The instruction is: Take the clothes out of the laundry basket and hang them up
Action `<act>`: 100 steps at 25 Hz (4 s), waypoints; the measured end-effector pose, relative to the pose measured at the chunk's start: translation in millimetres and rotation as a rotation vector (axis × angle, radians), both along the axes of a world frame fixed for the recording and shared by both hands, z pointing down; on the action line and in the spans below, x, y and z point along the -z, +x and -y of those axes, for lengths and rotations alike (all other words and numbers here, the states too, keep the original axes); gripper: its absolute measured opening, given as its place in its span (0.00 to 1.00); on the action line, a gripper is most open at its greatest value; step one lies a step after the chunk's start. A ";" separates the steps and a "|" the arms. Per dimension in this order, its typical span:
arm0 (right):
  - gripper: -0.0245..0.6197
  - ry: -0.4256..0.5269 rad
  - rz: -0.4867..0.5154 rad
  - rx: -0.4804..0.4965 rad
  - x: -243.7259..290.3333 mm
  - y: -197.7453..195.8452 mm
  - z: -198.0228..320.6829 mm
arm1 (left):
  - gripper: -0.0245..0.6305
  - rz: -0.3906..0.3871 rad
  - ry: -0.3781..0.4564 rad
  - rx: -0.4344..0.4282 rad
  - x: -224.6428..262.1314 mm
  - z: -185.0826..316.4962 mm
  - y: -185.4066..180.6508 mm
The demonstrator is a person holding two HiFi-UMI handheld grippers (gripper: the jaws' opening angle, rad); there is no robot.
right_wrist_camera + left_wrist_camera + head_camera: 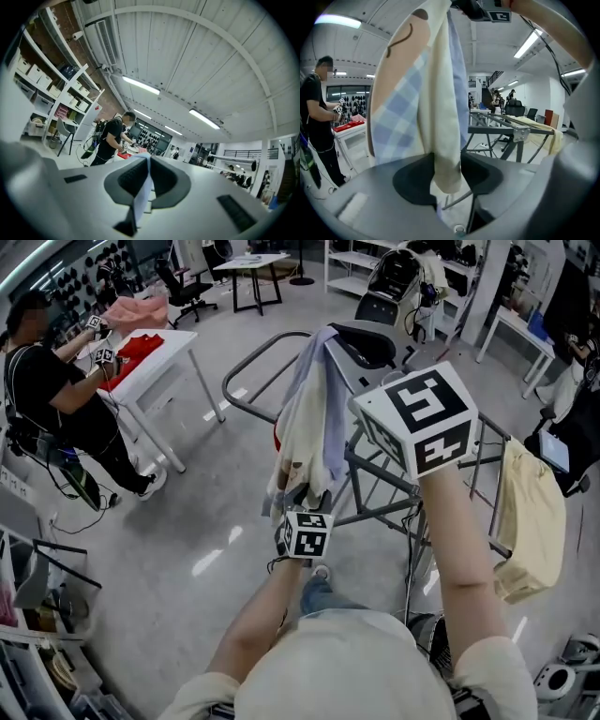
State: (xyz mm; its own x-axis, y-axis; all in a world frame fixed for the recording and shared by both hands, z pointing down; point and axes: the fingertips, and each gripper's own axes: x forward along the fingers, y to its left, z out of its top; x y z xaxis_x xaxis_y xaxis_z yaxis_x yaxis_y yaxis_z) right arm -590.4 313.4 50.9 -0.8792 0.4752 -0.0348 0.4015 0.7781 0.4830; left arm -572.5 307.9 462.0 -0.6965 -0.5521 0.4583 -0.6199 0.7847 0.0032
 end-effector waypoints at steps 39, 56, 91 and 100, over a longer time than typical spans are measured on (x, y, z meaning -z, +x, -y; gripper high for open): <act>0.06 0.076 -0.142 -0.542 -32.4 -323.0 217.2 | 0.07 0.544 -0.281 0.142 286.5 -141.4 -548.0; 0.07 0.159 -0.120 -0.878 -22.4 -430.6 354.8 | 0.07 0.590 -0.221 -0.135 279.2 8.7 -654.2; 0.35 -0.092 -0.917 -0.956 -367.2 -381.8 388.0 | 0.54 0.049 -0.404 -0.612 40.7 82.0 -629.9; 0.35 -0.149 -0.772 -0.829 -344.8 -345.6 314.7 | 0.54 0.047 -0.245 -0.772 65.1 69.4 -538.8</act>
State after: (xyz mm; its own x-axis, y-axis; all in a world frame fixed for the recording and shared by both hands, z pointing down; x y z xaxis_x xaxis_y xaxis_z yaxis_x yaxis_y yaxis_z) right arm -936.0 -1.3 395.7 -0.7312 -0.2249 0.6440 -0.1132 0.9710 0.2107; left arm -1111.4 238.5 396.8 -0.1813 -0.7727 0.6083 -0.9821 0.1103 -0.1527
